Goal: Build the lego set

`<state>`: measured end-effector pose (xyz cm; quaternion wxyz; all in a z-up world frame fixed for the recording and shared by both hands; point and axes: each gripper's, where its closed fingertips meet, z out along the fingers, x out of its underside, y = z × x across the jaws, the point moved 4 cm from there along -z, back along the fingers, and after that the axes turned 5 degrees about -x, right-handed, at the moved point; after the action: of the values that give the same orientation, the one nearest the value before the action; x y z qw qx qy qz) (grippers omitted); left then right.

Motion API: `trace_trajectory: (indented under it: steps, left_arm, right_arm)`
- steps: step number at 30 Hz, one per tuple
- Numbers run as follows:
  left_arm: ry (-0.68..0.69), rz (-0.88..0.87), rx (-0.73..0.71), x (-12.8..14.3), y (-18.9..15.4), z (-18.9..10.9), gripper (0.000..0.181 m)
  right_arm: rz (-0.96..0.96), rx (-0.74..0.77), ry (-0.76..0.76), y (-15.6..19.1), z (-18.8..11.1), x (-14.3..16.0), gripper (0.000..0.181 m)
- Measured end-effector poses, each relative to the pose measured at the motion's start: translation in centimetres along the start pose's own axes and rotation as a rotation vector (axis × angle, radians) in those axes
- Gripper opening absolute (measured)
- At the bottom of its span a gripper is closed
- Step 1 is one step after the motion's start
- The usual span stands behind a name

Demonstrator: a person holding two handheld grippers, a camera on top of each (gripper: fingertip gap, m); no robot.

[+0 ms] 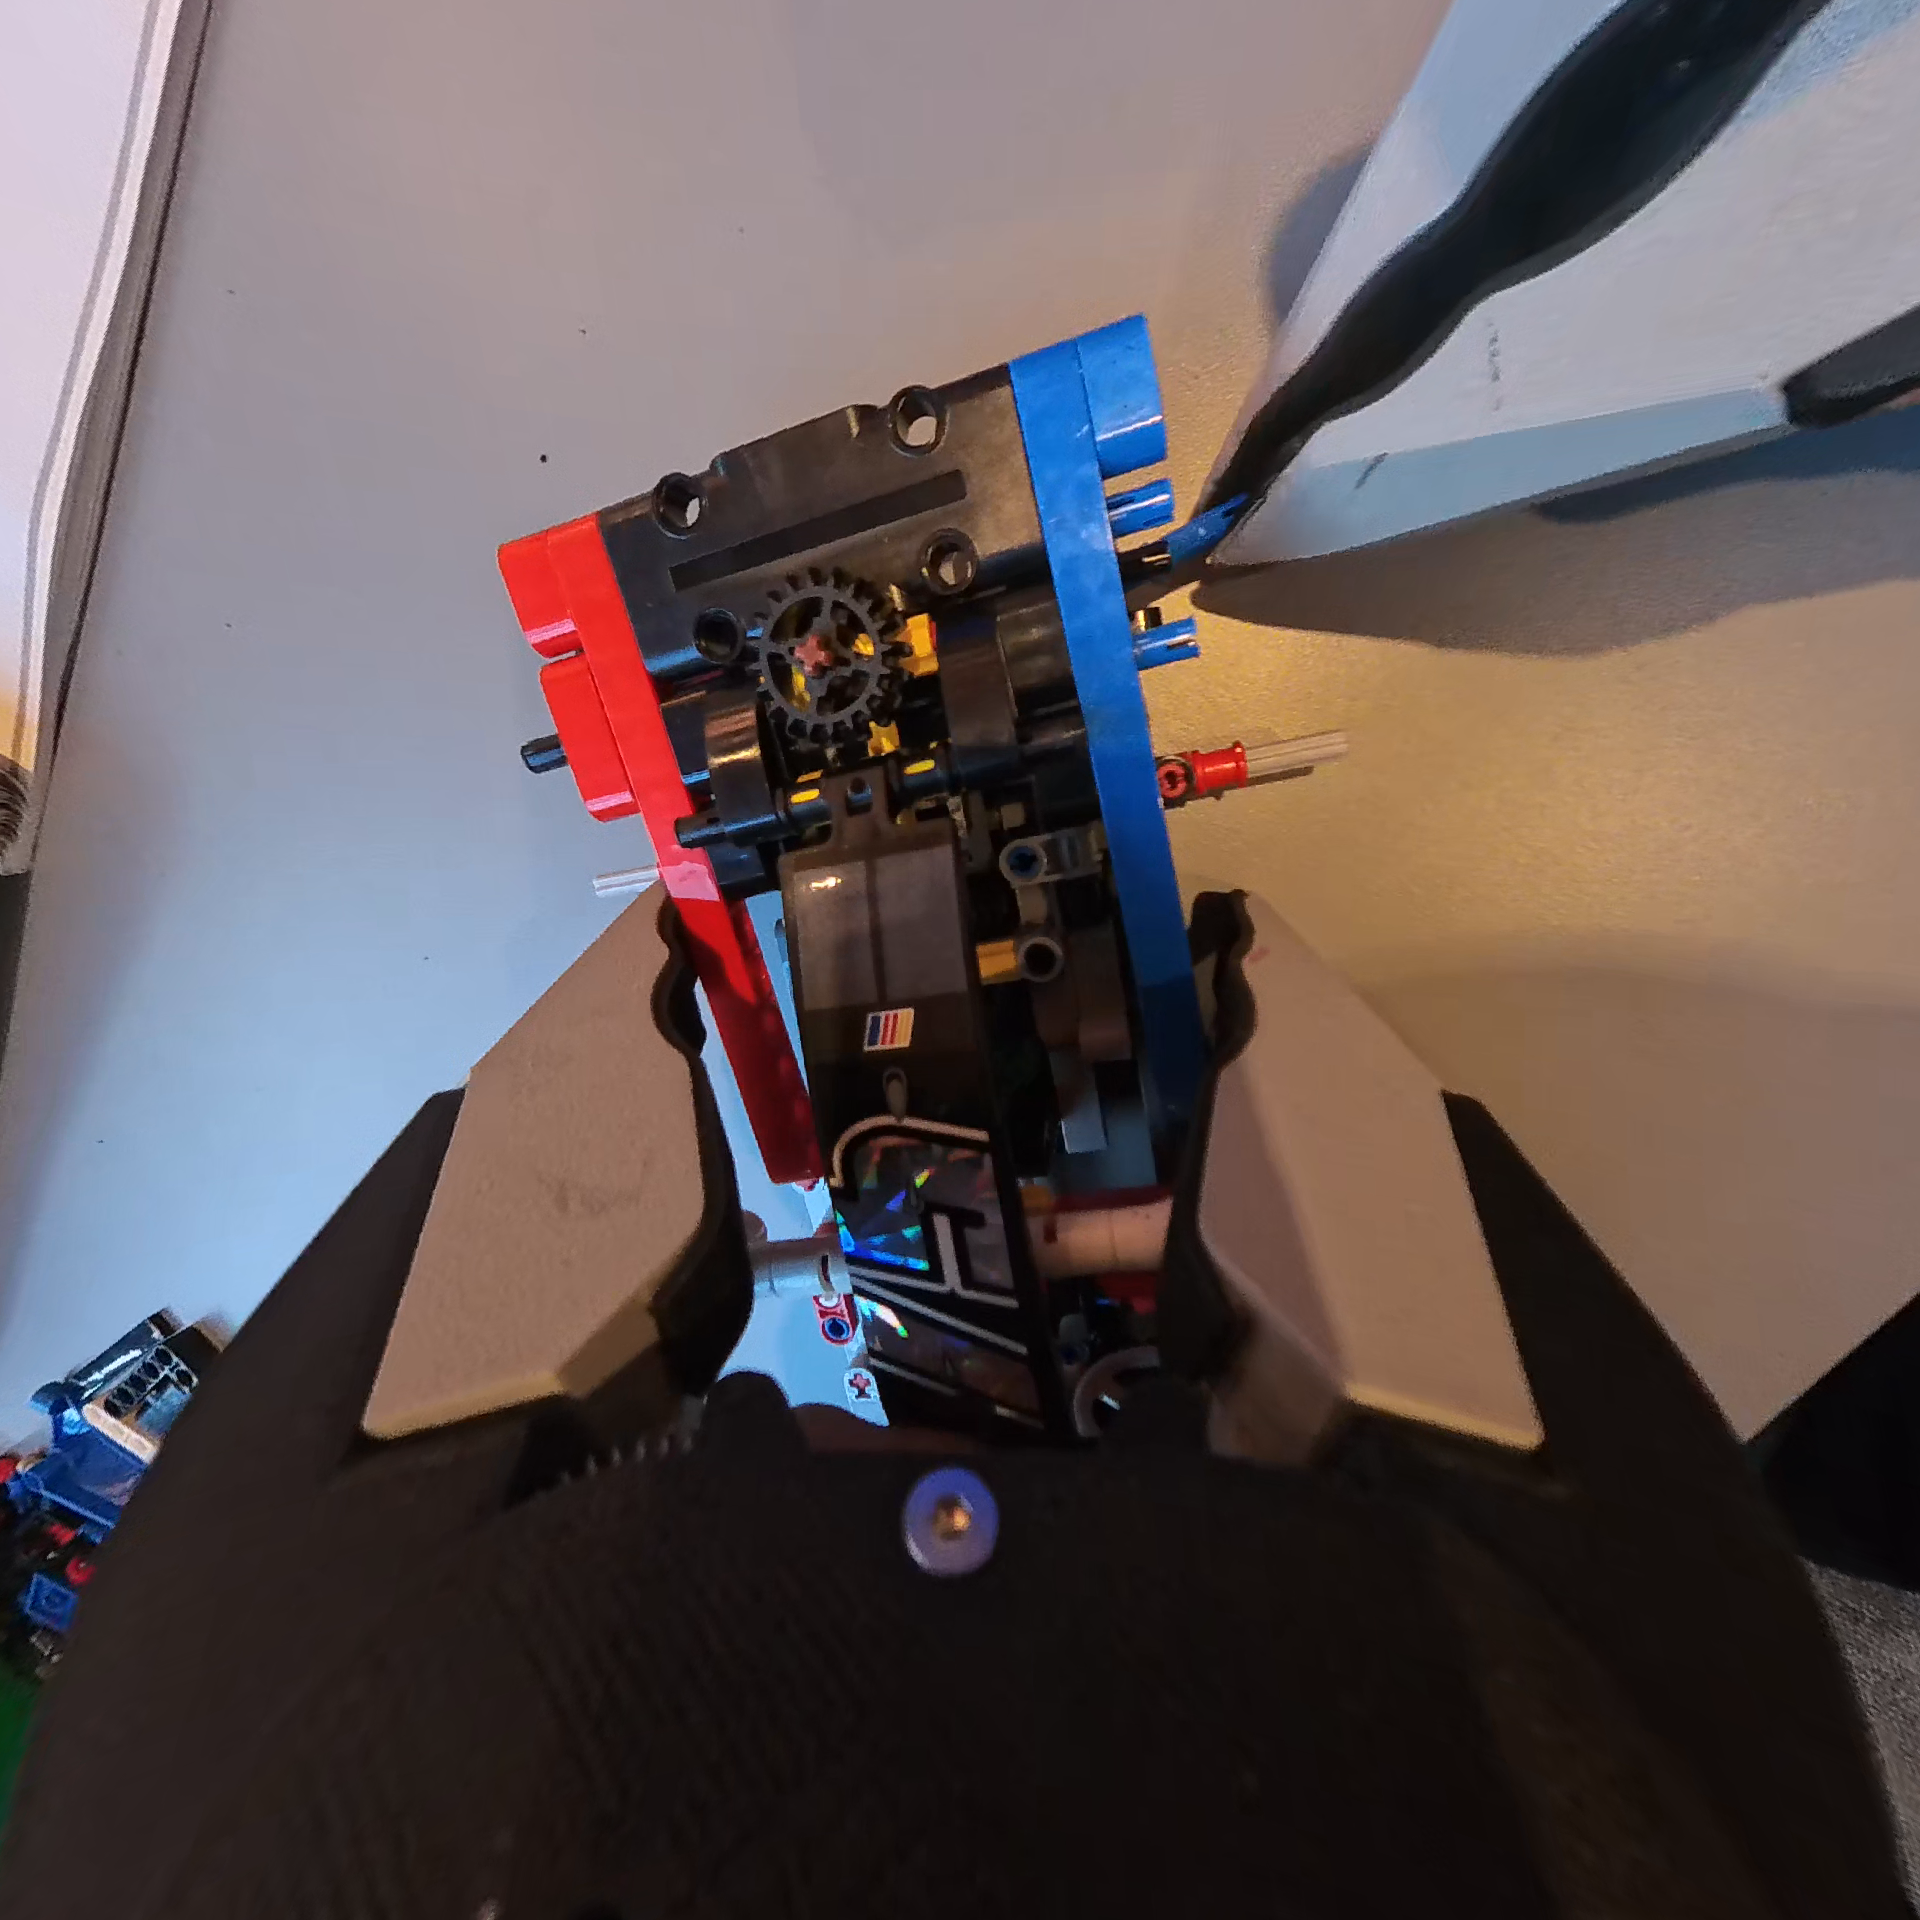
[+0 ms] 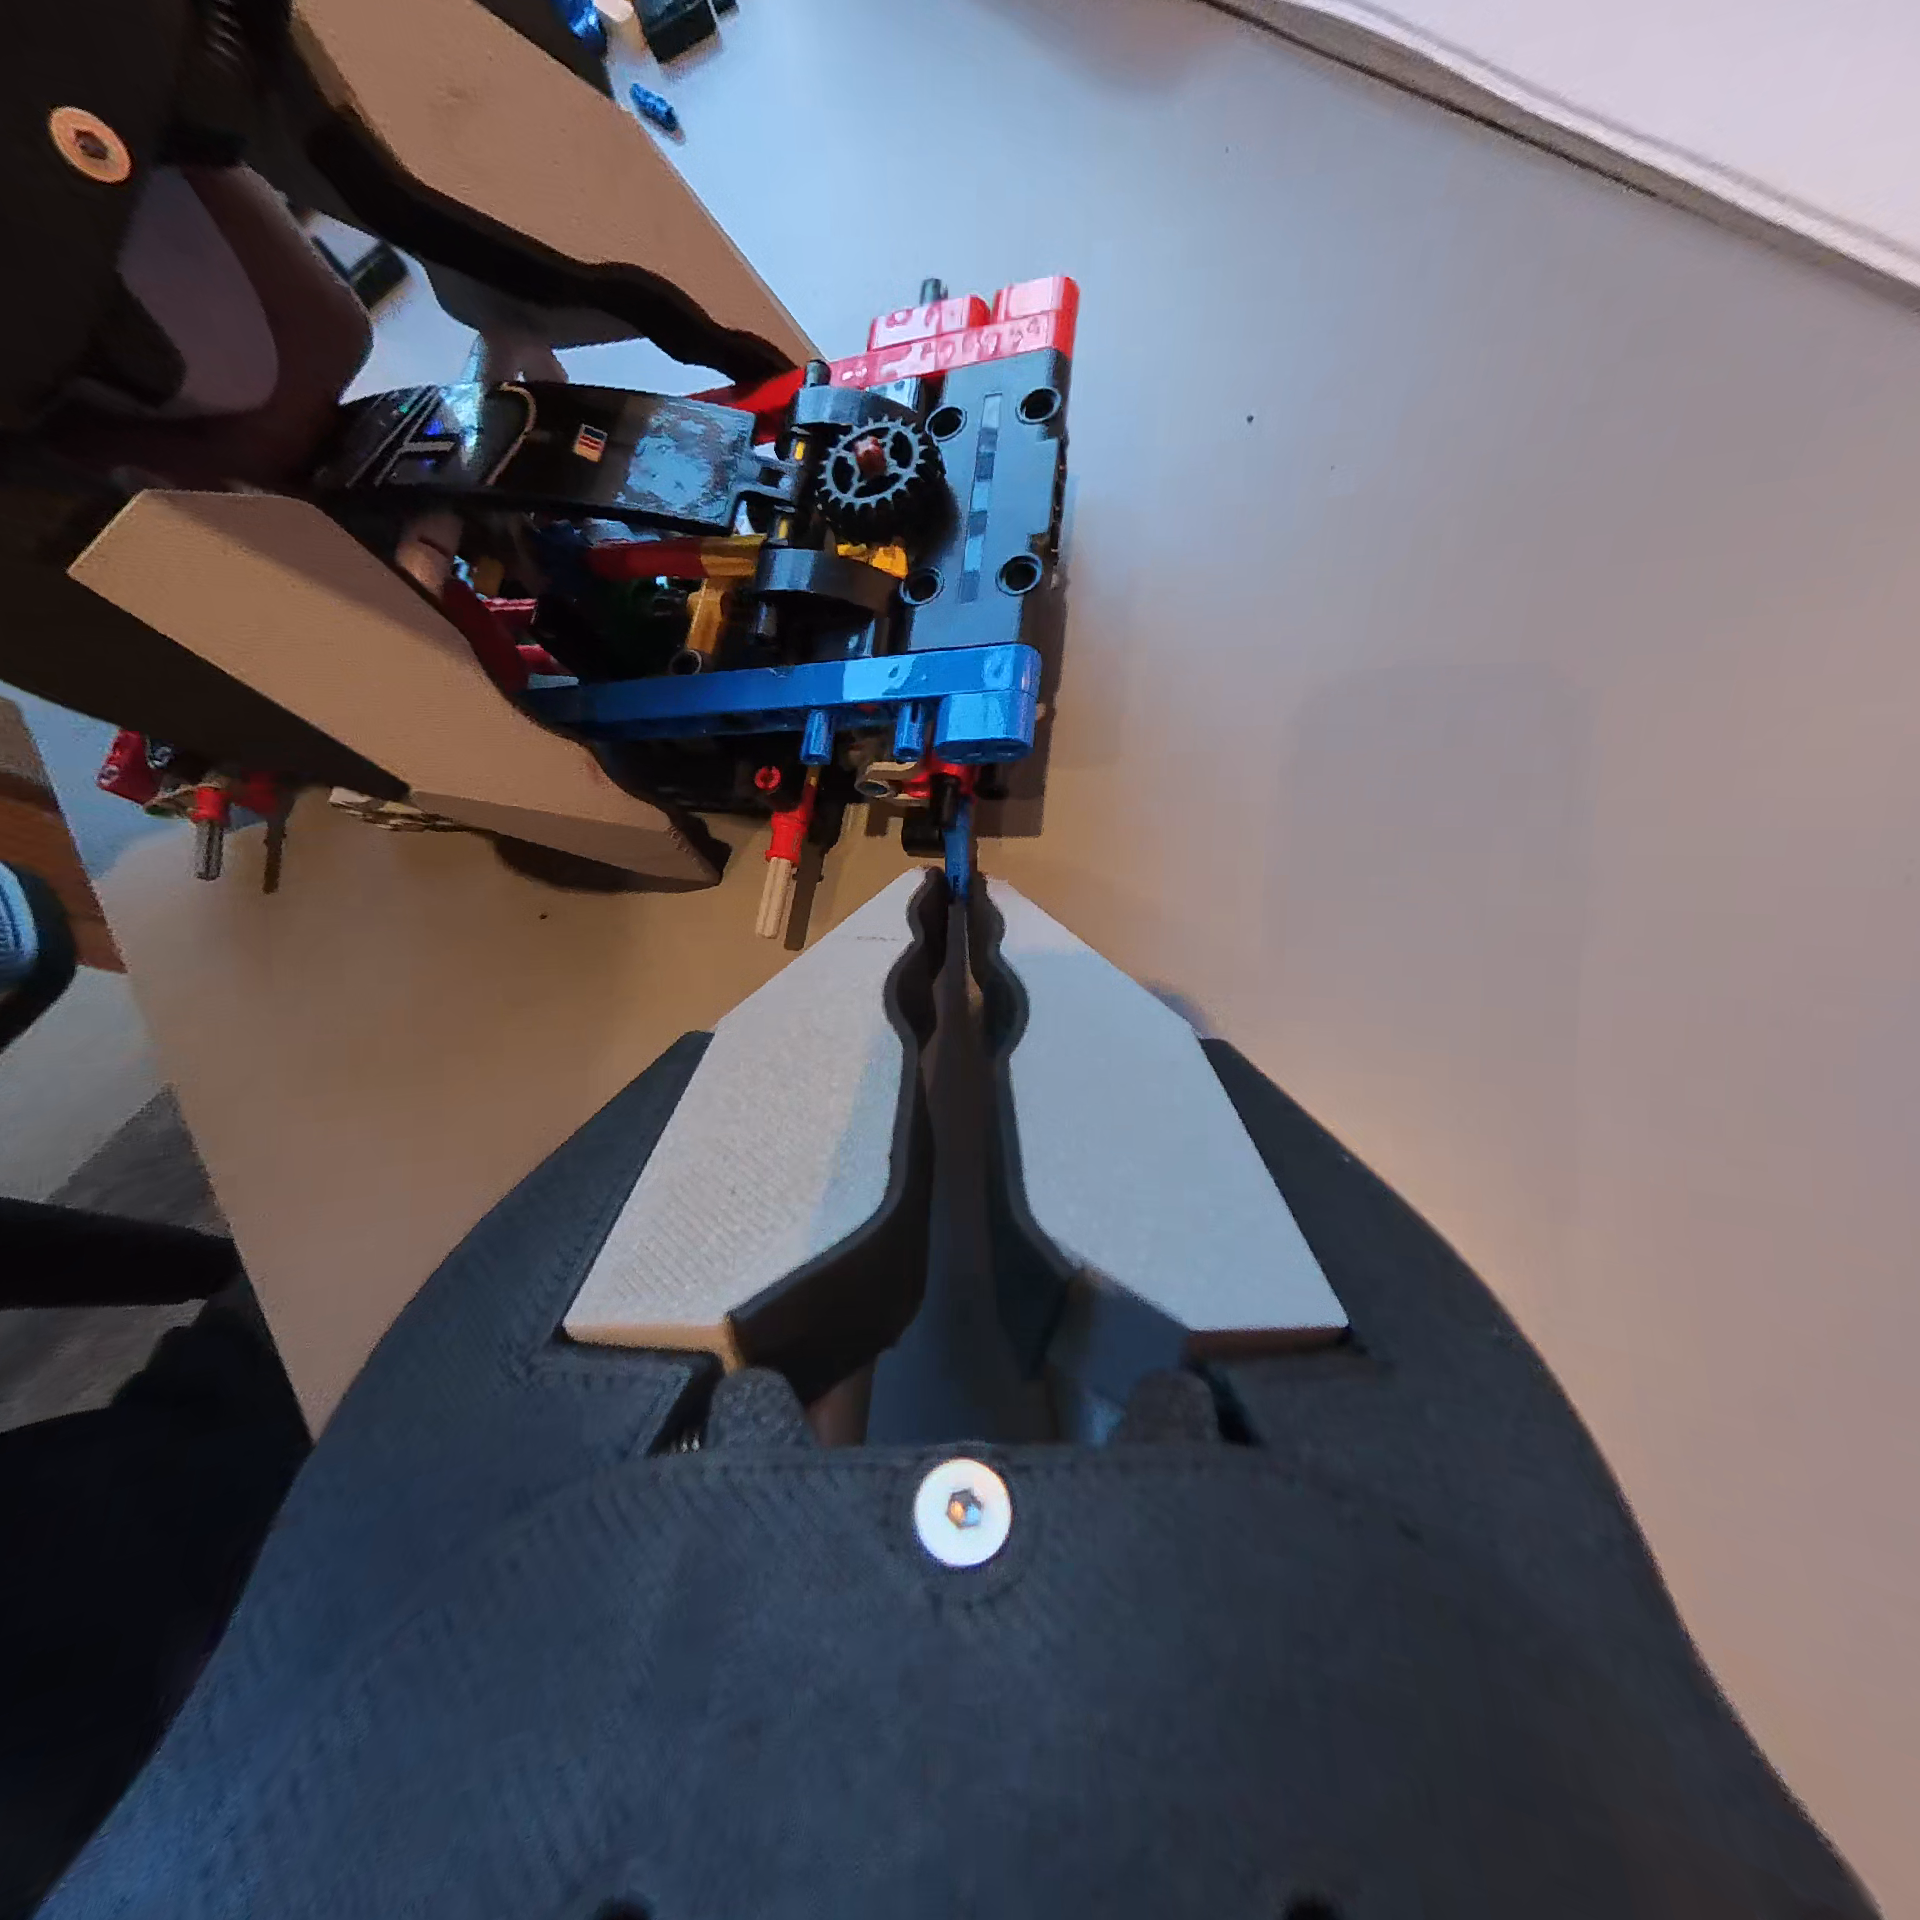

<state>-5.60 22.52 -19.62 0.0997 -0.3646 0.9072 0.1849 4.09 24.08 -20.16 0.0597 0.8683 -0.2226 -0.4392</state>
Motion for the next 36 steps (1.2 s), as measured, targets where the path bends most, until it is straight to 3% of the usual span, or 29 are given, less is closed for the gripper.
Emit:
trace_trajectory:
  steps: [14, 36]
  left_arm:
    - [-0.003, -0.016, -0.005, -0.1, -0.1, 0.0, 0.098]
    - [-0.005, -0.039, -0.014, -0.3, -0.2, 0.1, 0.098]
  right_arm:
    - [0.097, -0.111, 0.039, -0.3, 0.5, 0.2, 0.000]
    - [0.064, -0.049, -0.002, -0.6, 0.0, 0.1, 0.001]
